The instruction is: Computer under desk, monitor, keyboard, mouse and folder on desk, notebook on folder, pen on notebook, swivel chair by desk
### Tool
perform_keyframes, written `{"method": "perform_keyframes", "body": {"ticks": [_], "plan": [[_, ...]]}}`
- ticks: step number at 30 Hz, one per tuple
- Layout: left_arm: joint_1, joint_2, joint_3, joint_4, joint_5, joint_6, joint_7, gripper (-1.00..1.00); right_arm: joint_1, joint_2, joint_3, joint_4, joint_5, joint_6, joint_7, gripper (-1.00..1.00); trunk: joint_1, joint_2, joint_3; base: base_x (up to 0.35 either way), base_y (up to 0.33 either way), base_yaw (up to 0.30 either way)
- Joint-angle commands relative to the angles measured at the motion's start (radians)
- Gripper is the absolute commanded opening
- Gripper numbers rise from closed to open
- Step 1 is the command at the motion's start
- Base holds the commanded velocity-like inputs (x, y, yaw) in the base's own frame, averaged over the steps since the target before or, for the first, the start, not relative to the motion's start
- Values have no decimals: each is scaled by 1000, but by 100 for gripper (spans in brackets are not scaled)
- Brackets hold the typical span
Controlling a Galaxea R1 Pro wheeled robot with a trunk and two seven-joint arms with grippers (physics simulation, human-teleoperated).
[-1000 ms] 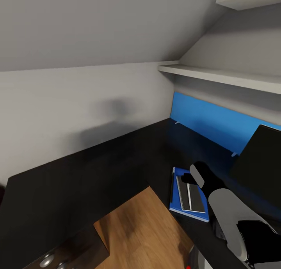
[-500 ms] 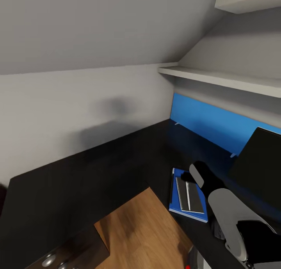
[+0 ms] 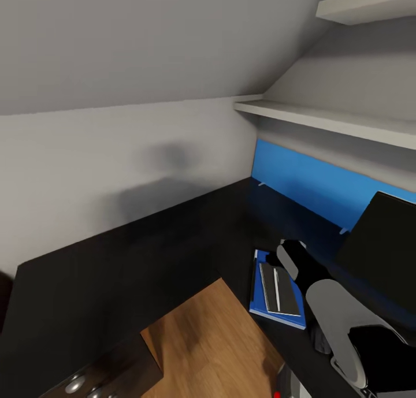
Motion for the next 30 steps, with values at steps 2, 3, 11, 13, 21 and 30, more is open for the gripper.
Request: {"method": "perform_keyframes", "body": {"ticks": [2, 3, 11, 13, 21, 30], "plan": [[-1, 0, 3, 1, 10, -1, -10, 100, -1, 0, 12, 2, -10, -4, -8, 100, -8, 13, 5, 0, 0, 0], [-1, 0, 3, 1, 10, -1, -10, 100, -1, 0, 13, 3, -10, -6, -8, 100, -11, 20, 8, 0, 0, 0], [-1, 1, 3, 1, 10, -1, -10, 100, -1, 1, 15, 2, -15, -15, -8, 100, -11, 20, 8, 0, 0, 0], [-1, 0, 2, 1, 10, -1, -10, 100, -1, 10, 16, 2, -14, -27, -8, 100, -11, 20, 8, 0, 0, -6], [-1, 1, 2, 1, 10, -1, -10, 100, -1, 22, 17, 2, -12, -47, -9, 100, -11, 20, 6, 0, 0, -25], [-1, 1, 2, 4, 10, -1, -10, 100, -1, 49, 17, 2, -2, -176, -20, 100, -11, 20, 6, 0, 0, 173]]}}
